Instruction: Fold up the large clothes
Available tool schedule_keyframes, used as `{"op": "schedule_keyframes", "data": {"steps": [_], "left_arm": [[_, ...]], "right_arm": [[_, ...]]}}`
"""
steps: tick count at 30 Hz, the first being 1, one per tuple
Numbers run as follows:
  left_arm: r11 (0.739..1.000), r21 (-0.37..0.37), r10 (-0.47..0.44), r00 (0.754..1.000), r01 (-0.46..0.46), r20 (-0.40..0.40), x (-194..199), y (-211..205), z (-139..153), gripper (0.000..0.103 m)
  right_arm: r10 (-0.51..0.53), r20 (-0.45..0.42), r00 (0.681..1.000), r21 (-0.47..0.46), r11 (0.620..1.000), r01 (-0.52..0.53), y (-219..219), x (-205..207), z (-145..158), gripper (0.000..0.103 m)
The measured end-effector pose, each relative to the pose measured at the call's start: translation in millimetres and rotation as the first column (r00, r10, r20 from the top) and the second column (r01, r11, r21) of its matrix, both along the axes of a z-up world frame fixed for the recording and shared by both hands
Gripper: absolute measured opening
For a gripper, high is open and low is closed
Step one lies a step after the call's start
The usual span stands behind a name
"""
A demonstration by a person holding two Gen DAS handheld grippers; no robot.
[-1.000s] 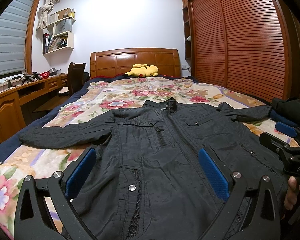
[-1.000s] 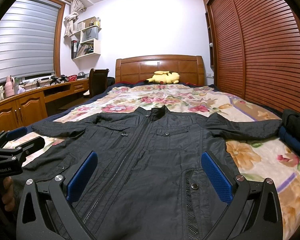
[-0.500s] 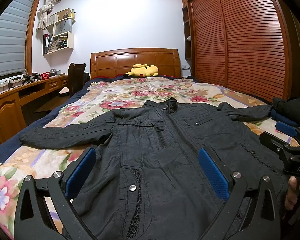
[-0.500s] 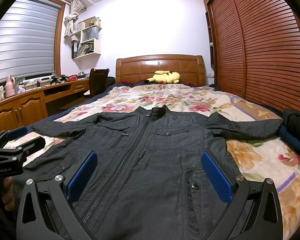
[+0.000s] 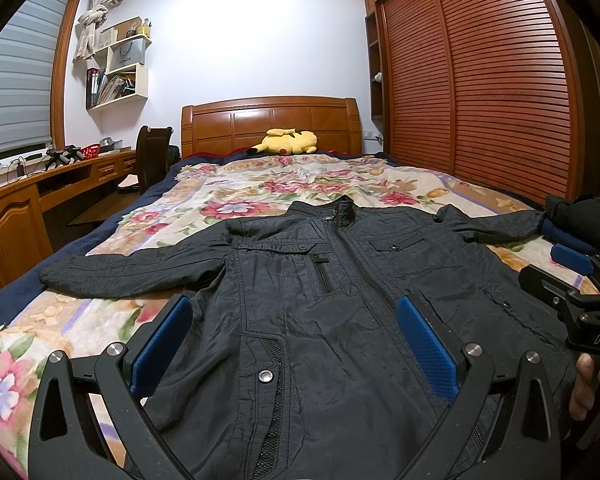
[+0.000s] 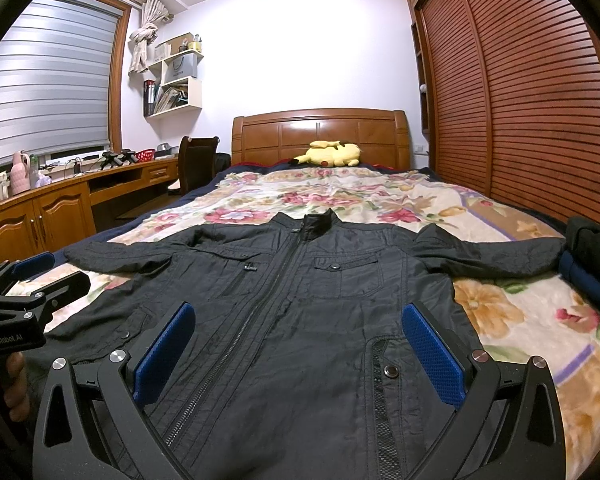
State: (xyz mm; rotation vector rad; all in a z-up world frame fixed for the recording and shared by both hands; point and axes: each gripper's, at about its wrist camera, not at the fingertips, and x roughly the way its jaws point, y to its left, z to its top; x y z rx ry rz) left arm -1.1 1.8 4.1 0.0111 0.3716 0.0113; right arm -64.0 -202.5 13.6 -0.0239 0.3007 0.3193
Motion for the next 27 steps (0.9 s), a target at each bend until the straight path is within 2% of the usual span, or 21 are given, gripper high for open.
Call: {"op": "schedule_keyframes", "data": {"steps": [18,27], "left_arm": [[1.000,0.001,-0.001,1.000,0.001,-0.001,0,0,0,0.102],[1.000,0.002,0.004,1.000,-0.004,-0.016,-5,18,2,0.102]], "right_arm": [[0.002,-0.003,1.000,-0.001,1.000,-0.002,0,0,-1,0.103],[0.025,-0.013,1.000,-0.007,1.000,-0.025,5,1,-2,0.103]]}}
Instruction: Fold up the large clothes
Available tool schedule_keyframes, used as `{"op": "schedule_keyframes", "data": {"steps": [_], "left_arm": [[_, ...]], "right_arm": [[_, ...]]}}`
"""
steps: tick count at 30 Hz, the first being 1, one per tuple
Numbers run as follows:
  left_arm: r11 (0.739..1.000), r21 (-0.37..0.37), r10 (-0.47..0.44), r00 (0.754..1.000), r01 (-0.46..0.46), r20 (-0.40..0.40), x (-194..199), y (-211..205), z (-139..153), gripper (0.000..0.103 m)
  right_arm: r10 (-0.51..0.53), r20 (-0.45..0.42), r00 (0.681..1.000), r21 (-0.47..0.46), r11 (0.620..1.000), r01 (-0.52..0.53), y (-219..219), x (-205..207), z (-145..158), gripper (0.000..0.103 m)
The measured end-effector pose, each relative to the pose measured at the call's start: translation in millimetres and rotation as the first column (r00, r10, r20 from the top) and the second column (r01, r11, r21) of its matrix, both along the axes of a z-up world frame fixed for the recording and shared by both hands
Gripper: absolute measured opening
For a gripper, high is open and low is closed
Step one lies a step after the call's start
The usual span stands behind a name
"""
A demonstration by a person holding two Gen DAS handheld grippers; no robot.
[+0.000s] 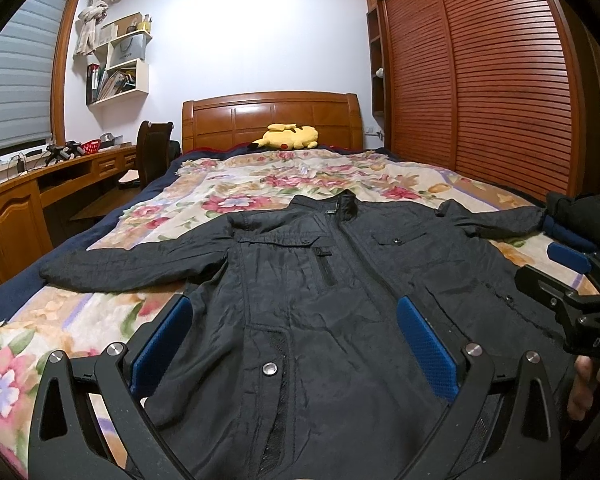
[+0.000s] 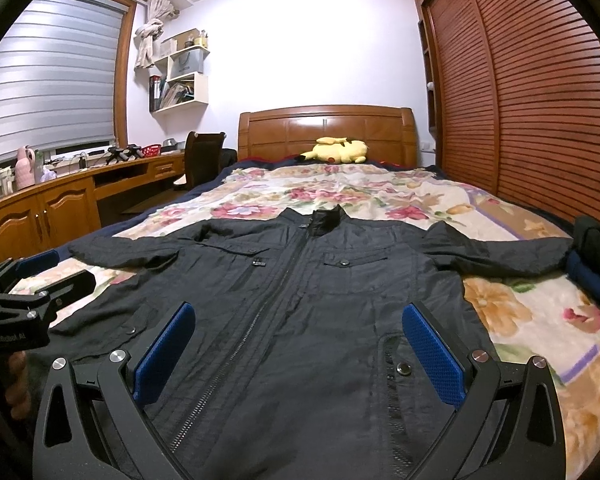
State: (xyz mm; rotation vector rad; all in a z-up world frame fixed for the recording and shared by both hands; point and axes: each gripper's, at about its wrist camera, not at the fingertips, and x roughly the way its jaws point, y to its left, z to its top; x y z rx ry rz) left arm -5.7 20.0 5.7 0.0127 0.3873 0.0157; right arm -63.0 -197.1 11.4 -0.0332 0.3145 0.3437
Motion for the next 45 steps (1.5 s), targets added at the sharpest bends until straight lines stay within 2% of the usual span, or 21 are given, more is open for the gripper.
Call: {"op": "schedule_keyframes", "data": {"steps": [7,22,26,36,41,45], "left_arm": [[1.000,-0.009,0.021,1.000,-0.021,-0.016,-7,8,-7,0.102],[0.993,-0.033,0.112,0.991,-0.115,-0.073,-21,71,-4,0.102],[0.990,0.008,0.141,0.986,-0.141,-0.094,-20,86,-4,0.102],[0.987,-0.020,0.153,0.978,-0.157,-0.143,-11,134,-1,0.102],[0.983,0.001,0.182,0.970,-0.185,-0.158,-8,157,-2,0.102],[0.978,-0.014,0.204,0.961,-0.210,-0.187,-2,184,-8,0.102]], "right_arm": [[0.035,-0.013,0.999,-0.024,0.999,-0.035,10,1,-2,0.103],[0.119,-0.028,0.993,-0.009,0.993,-0.119,20,6,6,0.103],[0.127,-0.004,0.992,-0.022,0.992,-0.127,21,10,14,0.103],[0.169,0.008,0.986,-0.032,0.985,-0.169,48,30,17,0.102],[0.214,-0.002,0.977,-0.025,0.976,-0.214,67,53,22,0.102],[0.264,-0.023,0.964,-0.010,0.964,-0.264,81,75,23,0.101]]}}
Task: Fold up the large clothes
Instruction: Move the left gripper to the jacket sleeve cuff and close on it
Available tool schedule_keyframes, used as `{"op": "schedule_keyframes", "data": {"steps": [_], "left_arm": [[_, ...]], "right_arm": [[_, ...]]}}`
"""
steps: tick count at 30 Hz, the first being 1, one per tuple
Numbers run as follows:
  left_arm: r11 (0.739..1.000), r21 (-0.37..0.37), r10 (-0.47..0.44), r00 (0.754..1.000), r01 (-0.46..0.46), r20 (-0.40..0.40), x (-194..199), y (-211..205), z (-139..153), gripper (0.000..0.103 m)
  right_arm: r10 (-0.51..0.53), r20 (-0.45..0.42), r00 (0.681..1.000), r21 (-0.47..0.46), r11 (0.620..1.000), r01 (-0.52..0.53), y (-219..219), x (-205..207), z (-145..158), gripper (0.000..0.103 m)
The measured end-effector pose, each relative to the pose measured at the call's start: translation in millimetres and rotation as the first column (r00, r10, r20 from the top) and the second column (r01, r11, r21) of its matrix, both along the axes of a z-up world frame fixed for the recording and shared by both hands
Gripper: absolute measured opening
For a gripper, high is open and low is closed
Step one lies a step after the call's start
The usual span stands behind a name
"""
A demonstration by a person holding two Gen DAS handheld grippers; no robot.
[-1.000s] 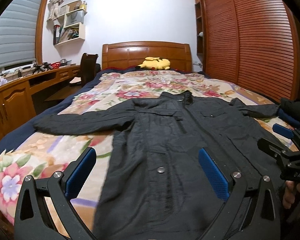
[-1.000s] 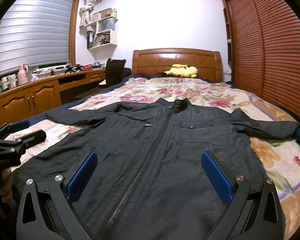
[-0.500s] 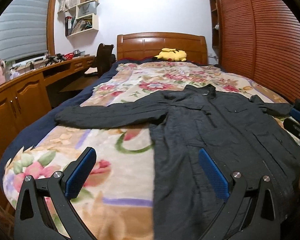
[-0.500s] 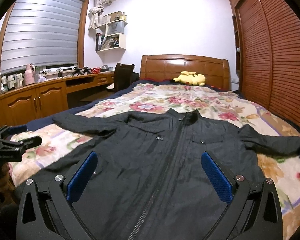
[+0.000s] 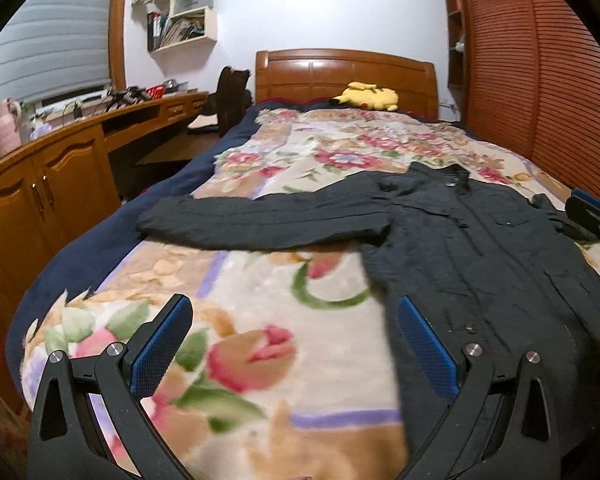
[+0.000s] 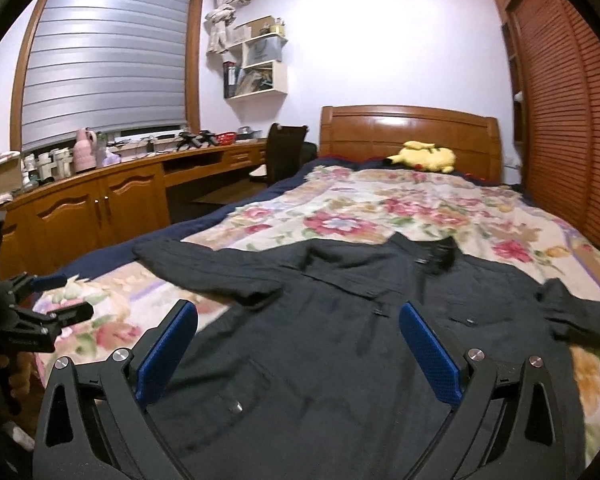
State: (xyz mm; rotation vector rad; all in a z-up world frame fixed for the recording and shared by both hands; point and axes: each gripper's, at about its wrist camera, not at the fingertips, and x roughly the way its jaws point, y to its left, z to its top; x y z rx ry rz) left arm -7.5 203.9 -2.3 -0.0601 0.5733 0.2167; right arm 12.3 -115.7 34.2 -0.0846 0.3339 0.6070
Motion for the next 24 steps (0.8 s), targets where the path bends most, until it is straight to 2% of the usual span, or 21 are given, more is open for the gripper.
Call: {"op": "schedule_keyframes", "data": {"steps": [4,13,20,24], "left_arm": [[1.000,-0.001,0.018,0.999,-0.018,-0.029,10,23,-6,0.102],[0.999,-0.037,0.007,0.996,-0.010,-0.083,36,71,-16,0.102],[0.995,-0.087,0.036,0.991,-0.047,-0.126,70,121,-28,0.087],[0.990,-0.092,0.093,0.982,-0.109,-0.166,94,150,-39,0.075]], "right_arm": [[0.046,-0.039,0.998,0.008,0.999,-0.046,9,20,-12,0.101],[0.074,-0.110,0.991,-0.066,0.994,-0.082,18,58,-50,0.101],[0.085,-0.136,0.987,-0.092,0.991,-0.098,16,69,-61,0.101],[0.075,-0.145,0.987,-0.105,0.990,-0.090,30,68,-58,0.101]]}}
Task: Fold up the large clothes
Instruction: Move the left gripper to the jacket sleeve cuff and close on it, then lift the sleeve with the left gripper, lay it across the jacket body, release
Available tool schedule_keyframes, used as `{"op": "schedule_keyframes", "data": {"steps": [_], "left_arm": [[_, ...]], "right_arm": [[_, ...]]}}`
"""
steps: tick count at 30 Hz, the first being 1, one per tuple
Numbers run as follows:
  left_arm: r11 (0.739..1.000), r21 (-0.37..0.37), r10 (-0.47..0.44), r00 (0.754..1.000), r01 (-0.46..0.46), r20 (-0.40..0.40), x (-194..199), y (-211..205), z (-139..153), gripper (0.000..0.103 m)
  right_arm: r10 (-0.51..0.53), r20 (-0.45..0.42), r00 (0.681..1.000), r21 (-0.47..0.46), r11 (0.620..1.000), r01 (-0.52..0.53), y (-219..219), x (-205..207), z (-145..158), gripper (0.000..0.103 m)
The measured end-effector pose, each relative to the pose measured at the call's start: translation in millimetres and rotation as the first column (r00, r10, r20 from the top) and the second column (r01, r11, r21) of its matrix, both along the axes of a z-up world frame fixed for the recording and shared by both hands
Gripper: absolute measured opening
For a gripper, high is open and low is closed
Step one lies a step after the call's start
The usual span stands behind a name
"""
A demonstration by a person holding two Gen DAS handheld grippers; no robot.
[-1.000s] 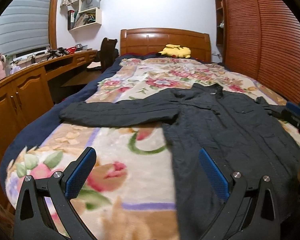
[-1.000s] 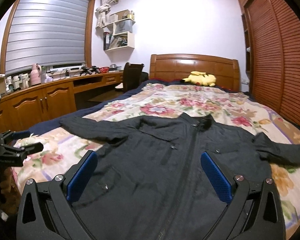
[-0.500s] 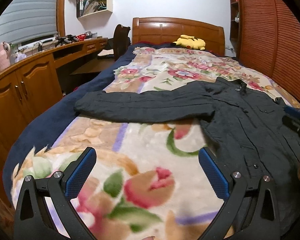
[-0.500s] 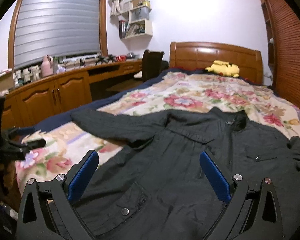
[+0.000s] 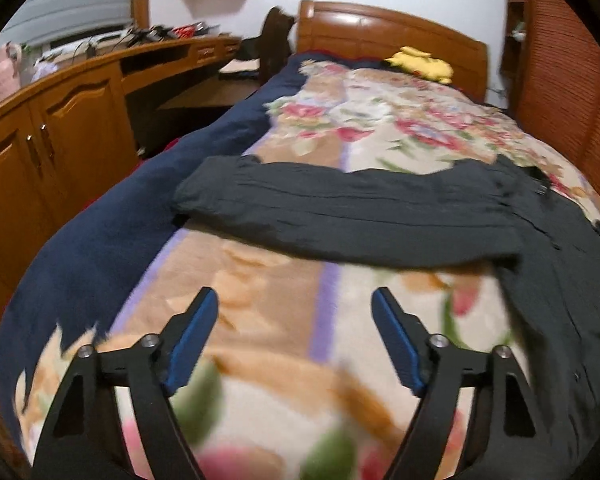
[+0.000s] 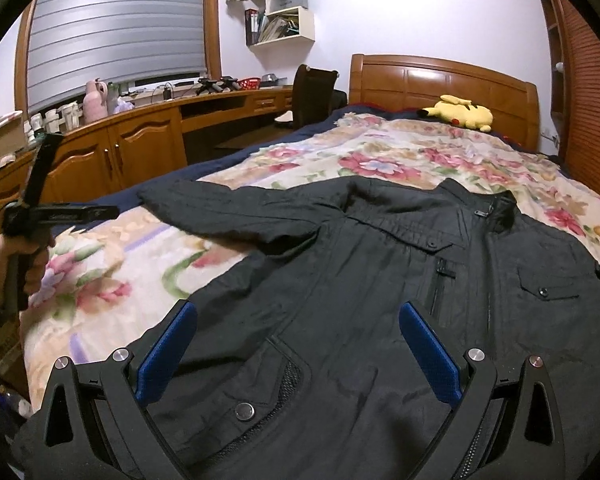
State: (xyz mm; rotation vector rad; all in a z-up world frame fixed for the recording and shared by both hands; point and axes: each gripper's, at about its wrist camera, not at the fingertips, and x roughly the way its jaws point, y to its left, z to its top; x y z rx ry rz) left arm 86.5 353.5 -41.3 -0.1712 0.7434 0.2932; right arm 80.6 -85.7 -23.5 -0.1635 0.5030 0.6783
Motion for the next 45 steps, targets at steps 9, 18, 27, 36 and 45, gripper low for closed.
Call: {"op": "schedule_keyframes", "data": {"steps": [9,18,27,36,45], "left_arm": [[0.989,-0.104,0.108,0.994,-0.109,-0.014,42,59,-7,0.071],[0.969,-0.137,0.202,0.979,-0.205,-0.039,72,94,-13,0.071],[0.960,-0.137,0.223,0.964,-0.242,-0.142,95,114,-42,0.071],[0.975,-0.159,0.141,0.985,-0.155,-0.100,90,87,-26,0.011],[0.999,-0.042,0.024,1.000,-0.024,0.003,78,-2,59,0.010]], "right_arm": [[-0.006,-0.004,1.000,-0.014,1.000,0.006,21,-6,6,0.101],[-0.014,-0.003,1.000,-0.031,0.999,0.014,26,-8,2,0.101],[-0.009,-0.025,1.000,-0.037,0.999,0.008,25,-4,-2,0.101],[-0.004,-0.029,1.000,-0.042,0.999,0.003,26,-5,-2,0.101],[-0.006,-0.011,1.000,0.006,1.000,0.006,11,-14,12,0.100]]}}
